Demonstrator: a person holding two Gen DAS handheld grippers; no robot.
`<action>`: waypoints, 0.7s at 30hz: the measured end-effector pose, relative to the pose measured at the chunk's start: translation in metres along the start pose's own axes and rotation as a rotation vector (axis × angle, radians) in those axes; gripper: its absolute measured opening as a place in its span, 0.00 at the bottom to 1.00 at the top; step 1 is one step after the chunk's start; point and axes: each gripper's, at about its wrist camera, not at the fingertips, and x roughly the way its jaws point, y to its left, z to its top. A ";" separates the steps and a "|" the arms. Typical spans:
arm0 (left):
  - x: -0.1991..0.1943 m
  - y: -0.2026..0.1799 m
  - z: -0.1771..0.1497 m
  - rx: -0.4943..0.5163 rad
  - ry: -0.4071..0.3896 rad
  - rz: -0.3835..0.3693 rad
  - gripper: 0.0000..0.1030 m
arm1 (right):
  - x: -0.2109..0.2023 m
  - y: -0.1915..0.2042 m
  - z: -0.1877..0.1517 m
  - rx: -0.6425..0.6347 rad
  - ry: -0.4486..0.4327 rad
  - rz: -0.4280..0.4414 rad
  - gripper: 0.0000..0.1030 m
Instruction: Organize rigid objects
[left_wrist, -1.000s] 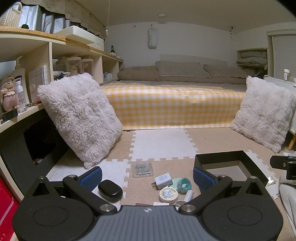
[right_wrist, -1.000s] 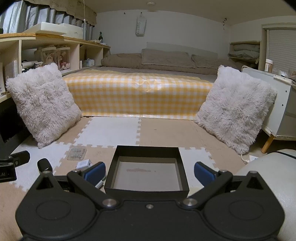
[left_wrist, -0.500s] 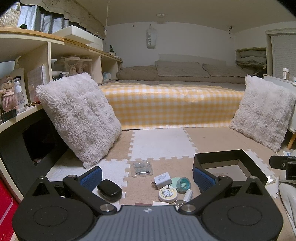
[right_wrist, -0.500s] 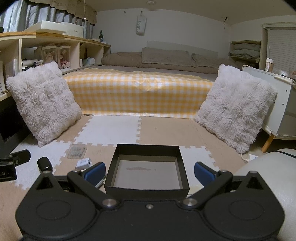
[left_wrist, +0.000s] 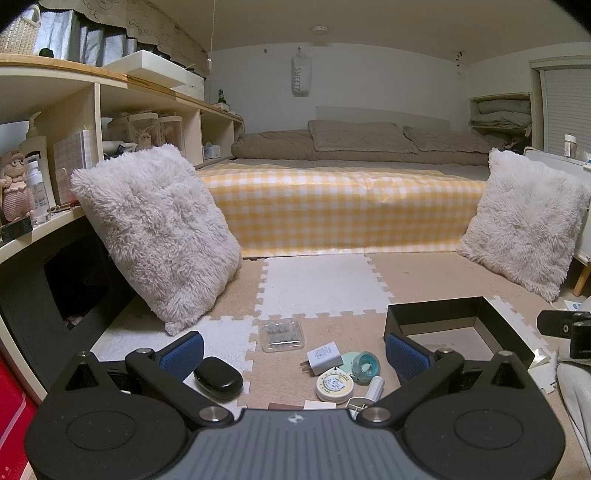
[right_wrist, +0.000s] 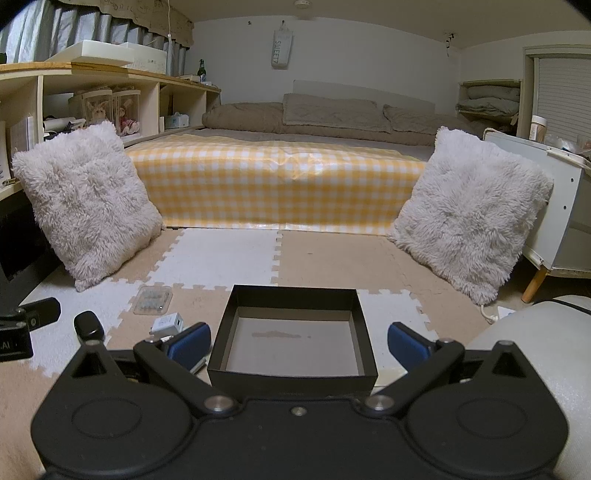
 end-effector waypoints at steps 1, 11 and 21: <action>0.000 0.000 0.000 0.000 0.000 0.000 1.00 | 0.000 0.000 0.000 0.000 0.000 0.000 1.00; 0.000 0.000 0.000 0.001 0.001 0.000 1.00 | 0.000 0.001 0.000 0.000 0.001 0.000 1.00; 0.000 0.000 0.000 0.001 0.002 0.001 1.00 | -0.001 0.001 -0.001 -0.002 0.001 -0.001 1.00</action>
